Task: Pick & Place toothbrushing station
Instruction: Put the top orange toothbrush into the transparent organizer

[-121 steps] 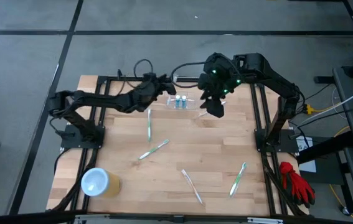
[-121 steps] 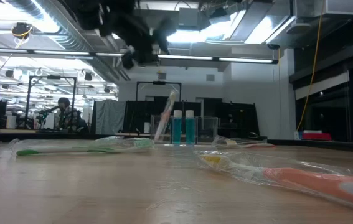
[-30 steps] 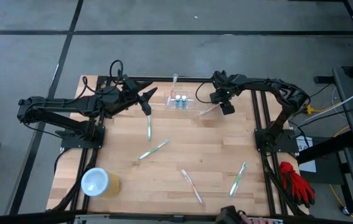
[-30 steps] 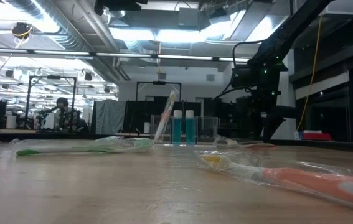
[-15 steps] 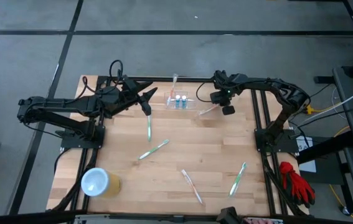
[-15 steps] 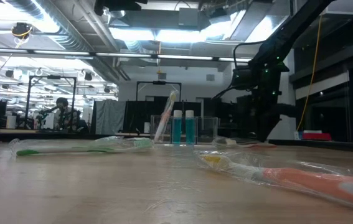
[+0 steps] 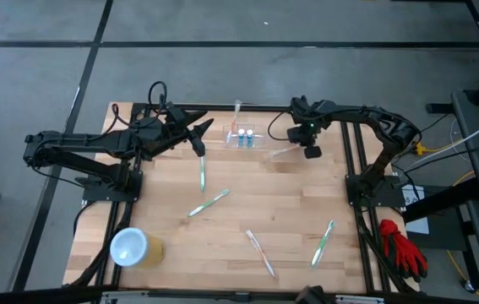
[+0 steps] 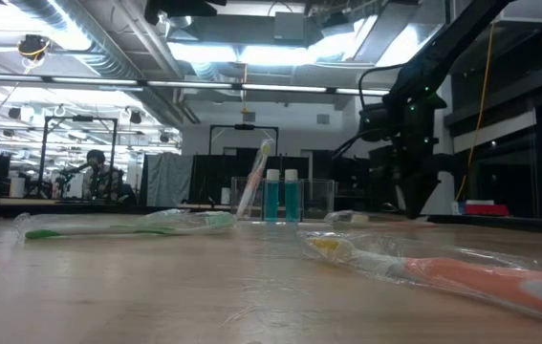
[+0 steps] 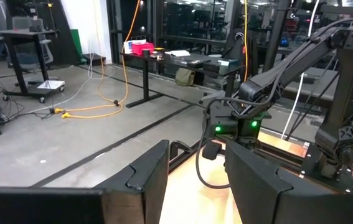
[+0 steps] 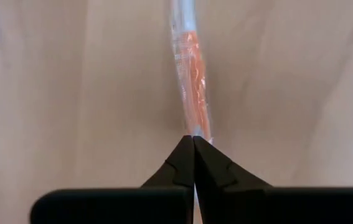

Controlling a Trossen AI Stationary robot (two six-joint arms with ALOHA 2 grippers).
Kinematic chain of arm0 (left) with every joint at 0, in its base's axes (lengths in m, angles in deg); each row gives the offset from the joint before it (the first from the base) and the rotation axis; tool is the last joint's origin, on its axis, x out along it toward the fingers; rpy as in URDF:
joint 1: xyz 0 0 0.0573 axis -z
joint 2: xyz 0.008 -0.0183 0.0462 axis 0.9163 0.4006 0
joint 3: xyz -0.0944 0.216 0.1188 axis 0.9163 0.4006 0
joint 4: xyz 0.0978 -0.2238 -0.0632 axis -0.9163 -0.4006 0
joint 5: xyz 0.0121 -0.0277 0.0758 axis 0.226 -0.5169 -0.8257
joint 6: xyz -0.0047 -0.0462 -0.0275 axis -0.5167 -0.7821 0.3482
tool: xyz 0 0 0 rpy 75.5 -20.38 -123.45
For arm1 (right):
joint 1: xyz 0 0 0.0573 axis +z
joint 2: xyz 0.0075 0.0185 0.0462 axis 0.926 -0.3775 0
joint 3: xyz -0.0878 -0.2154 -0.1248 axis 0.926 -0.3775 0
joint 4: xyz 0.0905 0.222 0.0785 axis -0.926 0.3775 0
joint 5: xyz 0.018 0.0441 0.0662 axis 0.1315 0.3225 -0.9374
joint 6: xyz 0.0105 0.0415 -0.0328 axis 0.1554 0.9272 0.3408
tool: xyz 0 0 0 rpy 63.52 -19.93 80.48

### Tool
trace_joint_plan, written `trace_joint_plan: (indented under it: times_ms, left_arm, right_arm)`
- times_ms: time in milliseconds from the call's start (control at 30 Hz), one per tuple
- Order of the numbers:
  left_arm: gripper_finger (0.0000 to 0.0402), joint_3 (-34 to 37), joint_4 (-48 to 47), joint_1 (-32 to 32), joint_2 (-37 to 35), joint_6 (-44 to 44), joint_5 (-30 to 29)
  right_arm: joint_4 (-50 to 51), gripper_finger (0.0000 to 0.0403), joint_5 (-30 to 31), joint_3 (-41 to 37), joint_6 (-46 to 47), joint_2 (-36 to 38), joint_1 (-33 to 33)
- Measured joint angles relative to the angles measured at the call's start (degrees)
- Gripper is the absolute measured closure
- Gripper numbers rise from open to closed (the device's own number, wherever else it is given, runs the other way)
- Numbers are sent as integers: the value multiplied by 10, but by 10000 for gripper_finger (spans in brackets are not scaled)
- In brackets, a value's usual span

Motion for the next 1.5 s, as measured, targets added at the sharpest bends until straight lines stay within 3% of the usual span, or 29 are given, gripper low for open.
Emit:
trace_joint_plan:
  times_ms: [833,1167,1500]
  left_arm:
    - [249,0,-12,0,0,-6,-31]
    - [249,0,-18,1,0,-22,-27]
    - [249,0,-21,1,0,-22,-25]
  right_arm:
    - [39,397,-53,0,88,142,33]
    - [27,326,-57,0,84,112,32]
    - [24,216,-48,0,98,37,32]
